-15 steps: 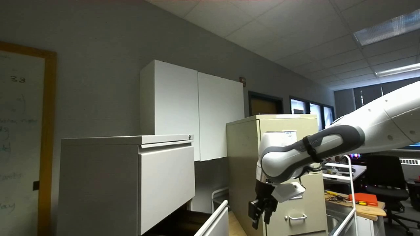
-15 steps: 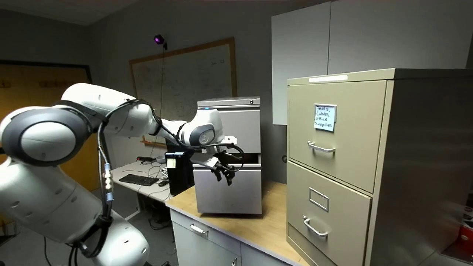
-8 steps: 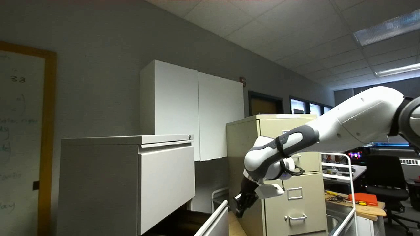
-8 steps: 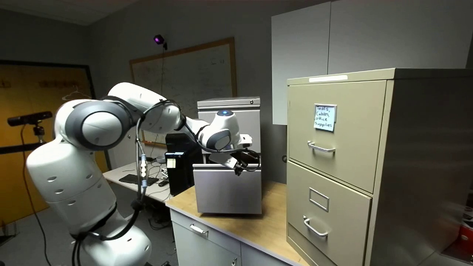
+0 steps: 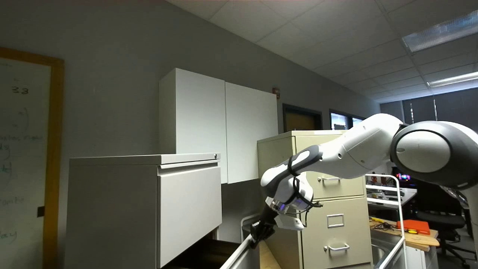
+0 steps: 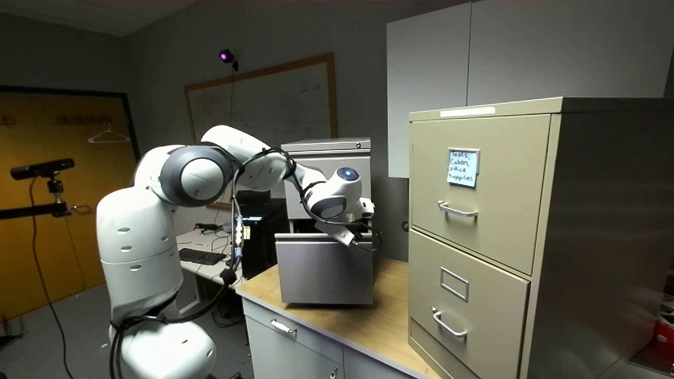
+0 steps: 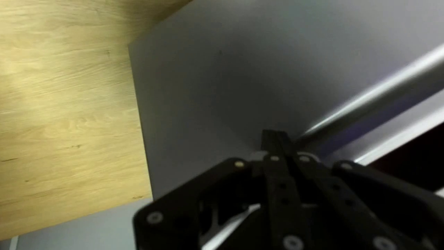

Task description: Close the bottom drawer on the left

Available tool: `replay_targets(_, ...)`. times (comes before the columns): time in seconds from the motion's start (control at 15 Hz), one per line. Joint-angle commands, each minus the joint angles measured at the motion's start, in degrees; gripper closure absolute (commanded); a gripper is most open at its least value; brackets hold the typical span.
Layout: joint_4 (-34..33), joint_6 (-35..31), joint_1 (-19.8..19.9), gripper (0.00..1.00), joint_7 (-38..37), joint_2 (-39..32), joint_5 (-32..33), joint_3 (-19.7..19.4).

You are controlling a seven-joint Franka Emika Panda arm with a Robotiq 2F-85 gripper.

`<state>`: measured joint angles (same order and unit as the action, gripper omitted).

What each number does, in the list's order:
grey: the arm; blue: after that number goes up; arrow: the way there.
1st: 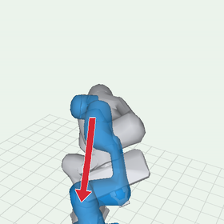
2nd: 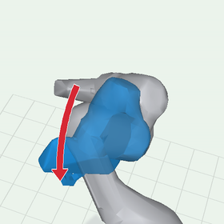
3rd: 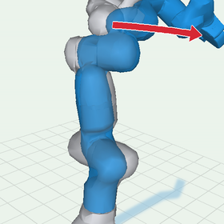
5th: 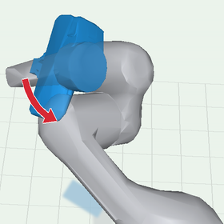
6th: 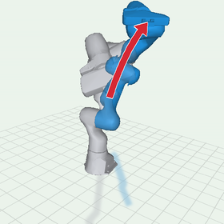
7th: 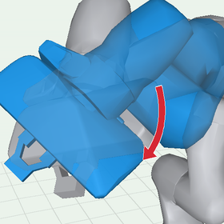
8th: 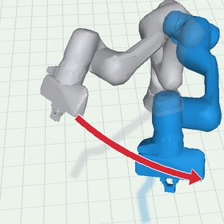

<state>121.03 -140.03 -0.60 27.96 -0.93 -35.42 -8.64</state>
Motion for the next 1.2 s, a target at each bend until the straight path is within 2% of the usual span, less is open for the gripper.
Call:
replay_targets(0.0, -8.3, 4.3, 2.5, 1.00, 5.5, -5.5, -9.6, 2.6)
replay_targets(0.27, -14.4, 7.1, 4.0, 1.00, 7.3, -9.8, -14.3, 4.7)
replay_targets(0.6, -21.4, 7.6, 4.4, 1.00, 6.2, -14.8, -15.8, 8.2)
replay_targets(1.13, -31.3, 7.7, 4.2, 1.00, 4.1, -21.4, -12.8, 12.1)
